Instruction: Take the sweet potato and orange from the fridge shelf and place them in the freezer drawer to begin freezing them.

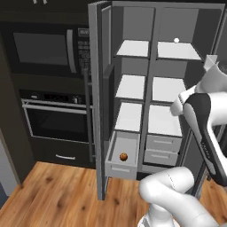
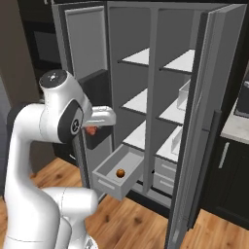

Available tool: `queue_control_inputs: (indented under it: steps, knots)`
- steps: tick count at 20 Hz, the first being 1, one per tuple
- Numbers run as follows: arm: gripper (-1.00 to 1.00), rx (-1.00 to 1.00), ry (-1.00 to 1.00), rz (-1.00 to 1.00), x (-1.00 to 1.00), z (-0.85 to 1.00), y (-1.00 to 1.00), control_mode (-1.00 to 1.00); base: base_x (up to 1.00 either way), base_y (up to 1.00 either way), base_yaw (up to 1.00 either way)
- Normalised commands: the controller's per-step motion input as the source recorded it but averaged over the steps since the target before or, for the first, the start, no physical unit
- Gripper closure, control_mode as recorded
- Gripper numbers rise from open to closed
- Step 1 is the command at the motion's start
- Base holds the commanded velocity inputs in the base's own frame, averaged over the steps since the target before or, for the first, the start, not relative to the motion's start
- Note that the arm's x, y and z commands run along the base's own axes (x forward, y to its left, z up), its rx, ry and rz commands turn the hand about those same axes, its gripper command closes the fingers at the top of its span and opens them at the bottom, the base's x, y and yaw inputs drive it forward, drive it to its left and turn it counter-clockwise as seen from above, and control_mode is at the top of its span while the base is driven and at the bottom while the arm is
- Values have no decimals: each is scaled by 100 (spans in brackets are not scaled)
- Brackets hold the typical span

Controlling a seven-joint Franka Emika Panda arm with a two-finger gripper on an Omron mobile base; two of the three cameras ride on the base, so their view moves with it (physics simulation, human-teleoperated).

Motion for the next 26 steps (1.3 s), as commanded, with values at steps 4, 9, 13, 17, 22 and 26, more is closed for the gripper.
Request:
queue_control_inputs:
  steps: [4, 9, 13, 17, 22, 26]
  knots:
    - [100, 1, 9, 1, 18, -63, 14, -100, 0, 0, 0]
    - [100, 3, 0, 0, 33, -65, 26, -100, 0, 0, 0]
    - [100, 5, 0, 0, 38, -59, 16, -100, 0, 0, 0]
    - [100, 4, 6, 0, 30, -53, 3, -100, 0, 0, 0]
    - [100, 0, 10, 0, 50, -54, 13, -100, 0, 0, 0]
    - [100, 0, 16, 3, 38, -49, 3, -100, 0, 0, 0]
